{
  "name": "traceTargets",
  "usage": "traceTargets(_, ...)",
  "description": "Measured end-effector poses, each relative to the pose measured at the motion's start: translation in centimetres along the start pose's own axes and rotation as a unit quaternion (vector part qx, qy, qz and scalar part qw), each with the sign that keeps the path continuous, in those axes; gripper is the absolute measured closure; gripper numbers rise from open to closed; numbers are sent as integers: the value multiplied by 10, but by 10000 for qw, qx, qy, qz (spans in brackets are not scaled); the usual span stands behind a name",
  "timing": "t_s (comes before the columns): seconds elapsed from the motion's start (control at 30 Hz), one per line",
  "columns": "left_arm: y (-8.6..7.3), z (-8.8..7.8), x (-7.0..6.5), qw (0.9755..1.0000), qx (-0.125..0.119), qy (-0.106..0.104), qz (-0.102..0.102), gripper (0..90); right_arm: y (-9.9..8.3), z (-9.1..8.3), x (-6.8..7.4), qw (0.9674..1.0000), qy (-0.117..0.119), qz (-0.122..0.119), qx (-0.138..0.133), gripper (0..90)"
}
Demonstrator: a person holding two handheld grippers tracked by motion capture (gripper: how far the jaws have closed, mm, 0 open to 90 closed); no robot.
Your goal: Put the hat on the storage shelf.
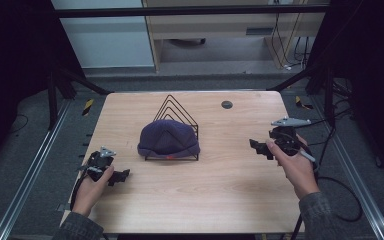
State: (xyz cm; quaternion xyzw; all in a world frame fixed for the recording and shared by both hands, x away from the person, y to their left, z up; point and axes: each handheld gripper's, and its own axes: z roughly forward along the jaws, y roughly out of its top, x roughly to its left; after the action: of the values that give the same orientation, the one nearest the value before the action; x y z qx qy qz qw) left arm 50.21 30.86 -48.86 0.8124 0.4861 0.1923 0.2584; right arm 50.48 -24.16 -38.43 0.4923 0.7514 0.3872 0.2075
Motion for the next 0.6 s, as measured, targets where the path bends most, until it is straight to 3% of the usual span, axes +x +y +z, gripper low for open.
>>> traceTargets(0.27, -2, 4, 0, 9999, 118, -72, -26, 45, -36, 19, -16, 9989, -70, 302, 356, 197)
traceTargets(0.6, -4, 5, 4, 9997, 95, -156, -132, 19, -73, 39, -20, 9966, -31, 550, 618, 191)
